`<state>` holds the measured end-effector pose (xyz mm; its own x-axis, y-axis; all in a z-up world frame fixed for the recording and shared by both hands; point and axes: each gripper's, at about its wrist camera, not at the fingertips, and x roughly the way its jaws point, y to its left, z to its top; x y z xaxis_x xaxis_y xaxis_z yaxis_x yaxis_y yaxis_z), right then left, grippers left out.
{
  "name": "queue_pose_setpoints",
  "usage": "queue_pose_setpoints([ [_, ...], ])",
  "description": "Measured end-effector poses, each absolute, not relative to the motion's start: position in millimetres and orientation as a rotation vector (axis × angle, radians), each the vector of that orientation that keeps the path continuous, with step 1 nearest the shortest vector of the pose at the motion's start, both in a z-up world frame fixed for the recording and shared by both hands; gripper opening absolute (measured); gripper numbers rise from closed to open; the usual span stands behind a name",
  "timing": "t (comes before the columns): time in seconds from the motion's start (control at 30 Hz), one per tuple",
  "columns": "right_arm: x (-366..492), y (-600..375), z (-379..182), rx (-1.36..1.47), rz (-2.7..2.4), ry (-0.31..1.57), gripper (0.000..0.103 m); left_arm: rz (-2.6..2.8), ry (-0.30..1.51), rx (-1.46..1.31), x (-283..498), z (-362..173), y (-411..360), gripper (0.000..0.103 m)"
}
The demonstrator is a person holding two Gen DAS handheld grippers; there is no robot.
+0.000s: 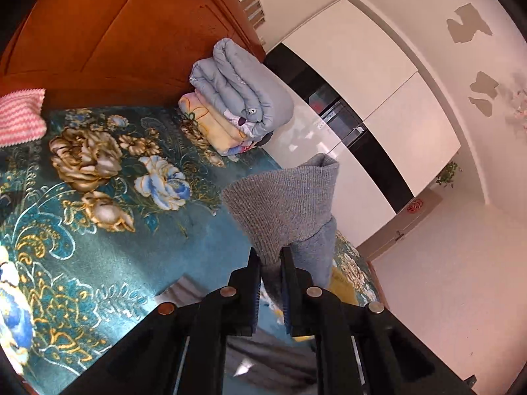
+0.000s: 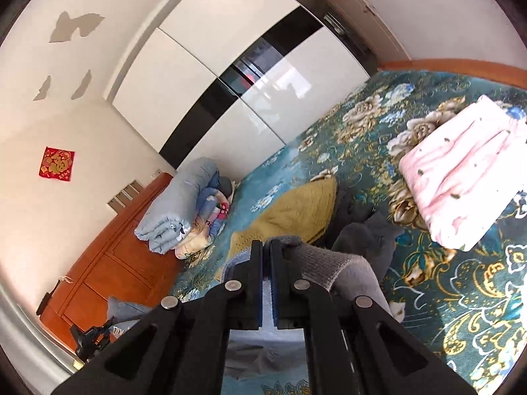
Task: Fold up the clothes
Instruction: 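Lift the grey sleeve with the left gripper while the right gripper grasps grey cloth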
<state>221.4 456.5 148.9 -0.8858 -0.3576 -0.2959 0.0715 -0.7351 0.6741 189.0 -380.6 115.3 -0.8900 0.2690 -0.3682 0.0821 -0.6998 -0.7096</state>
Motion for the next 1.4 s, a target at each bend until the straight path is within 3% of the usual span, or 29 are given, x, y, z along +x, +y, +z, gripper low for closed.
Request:
queue_pose_setpoints([
  [0.17,290,481,75,0.804,-2.669,-1.115,0.003,2.589,-1.351,-1.124,233,-19,-382,0.012],
  [0.3,325,499,-16,1.017,-2.557,-1.398,0.003,2.427,-1.6,-1.285,265,-90,-381,0.011],
  [0.43,341,509,-44,0.976,-2.488,-1.579,0.004,2.417,-1.673,-1.203,282,-73,-386,0.011],
  [0.67,355,504,6,0.771,-2.561,-1.459,0.003,2.711,-1.549,-0.968,309,-10,-410,0.01],
  [0.73,354,503,5,0.842,-2.617,-1.409,0.003,2.711,-1.574,-1.052,305,-24,-417,0.007],
  [0.9,349,513,-31,0.945,-2.614,-1.508,0.004,2.656,-1.595,-1.223,297,-67,-409,0.008],
  [1.0,348,519,-40,0.961,-2.602,-1.548,0.004,2.641,-1.605,-1.29,297,-81,-405,0.014],
  [1.17,349,520,-45,0.986,-2.602,-1.561,0.004,2.594,-1.625,-1.34,309,-87,-401,0.056],
  [1.3,347,519,-48,0.986,-2.596,-1.578,0.004,2.451,-1.585,-1.415,301,-95,-376,0.056],
  [1.4,345,517,-46,0.983,-2.594,-1.577,0.004,2.428,-1.528,-1.461,289,-98,-357,0.049],
])
